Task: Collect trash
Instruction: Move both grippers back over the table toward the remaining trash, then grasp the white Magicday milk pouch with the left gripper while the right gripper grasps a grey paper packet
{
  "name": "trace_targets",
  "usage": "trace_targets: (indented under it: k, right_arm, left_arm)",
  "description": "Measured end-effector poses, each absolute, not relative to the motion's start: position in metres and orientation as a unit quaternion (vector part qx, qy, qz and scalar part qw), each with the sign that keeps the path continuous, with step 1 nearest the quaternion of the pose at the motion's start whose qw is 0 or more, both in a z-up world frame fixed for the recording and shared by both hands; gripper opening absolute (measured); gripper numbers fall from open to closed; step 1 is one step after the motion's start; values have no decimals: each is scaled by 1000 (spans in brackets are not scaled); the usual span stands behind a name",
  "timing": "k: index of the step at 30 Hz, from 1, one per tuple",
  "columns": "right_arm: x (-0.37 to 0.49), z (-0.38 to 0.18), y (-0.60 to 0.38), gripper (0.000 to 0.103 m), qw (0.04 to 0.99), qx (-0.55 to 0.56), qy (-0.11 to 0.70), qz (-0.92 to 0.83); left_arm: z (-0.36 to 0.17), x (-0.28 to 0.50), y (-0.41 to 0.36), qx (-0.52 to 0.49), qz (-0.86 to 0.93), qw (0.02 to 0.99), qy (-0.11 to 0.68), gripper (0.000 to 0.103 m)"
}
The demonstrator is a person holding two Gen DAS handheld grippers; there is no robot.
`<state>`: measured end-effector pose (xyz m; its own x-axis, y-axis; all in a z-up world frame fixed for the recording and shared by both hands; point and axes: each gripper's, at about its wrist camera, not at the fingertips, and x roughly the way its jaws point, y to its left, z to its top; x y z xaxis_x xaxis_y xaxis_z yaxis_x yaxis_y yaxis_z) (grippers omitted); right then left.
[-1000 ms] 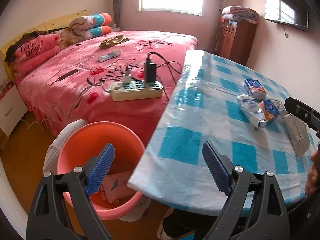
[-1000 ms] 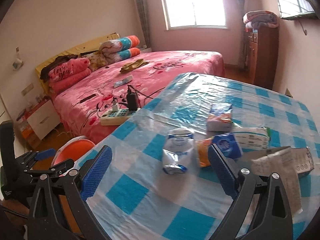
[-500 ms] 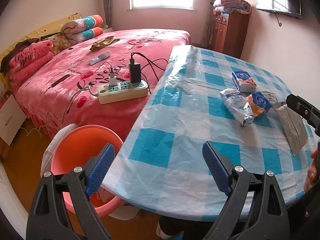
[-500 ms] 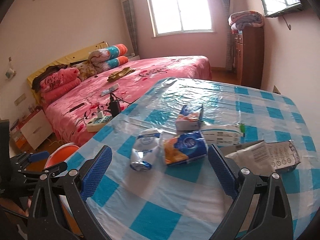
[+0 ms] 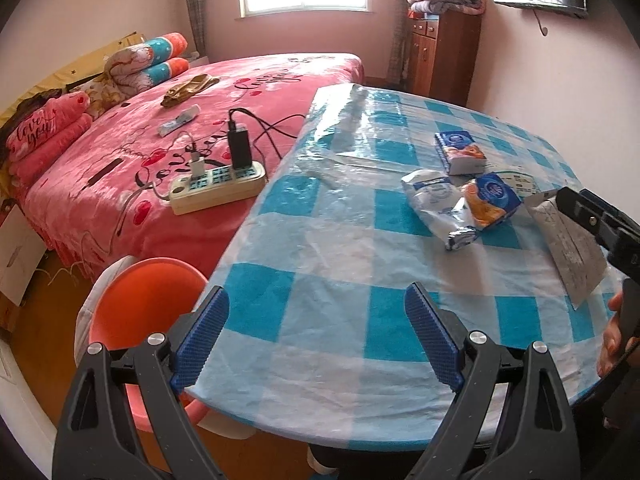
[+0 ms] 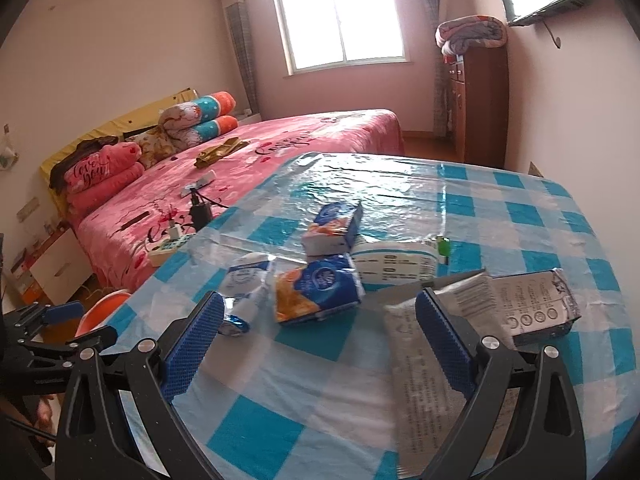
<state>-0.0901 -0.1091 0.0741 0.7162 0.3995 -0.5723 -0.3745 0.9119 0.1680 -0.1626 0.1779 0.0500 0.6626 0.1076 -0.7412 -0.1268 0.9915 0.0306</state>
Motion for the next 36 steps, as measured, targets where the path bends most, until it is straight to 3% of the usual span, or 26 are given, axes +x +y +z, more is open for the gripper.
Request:
trace_targets:
  k: [36]
  right_arm:
    - [-54, 51, -206, 95, 936, 49, 329, 116]
  left_arm:
    - [81, -156, 57, -14, -89, 915, 392, 90]
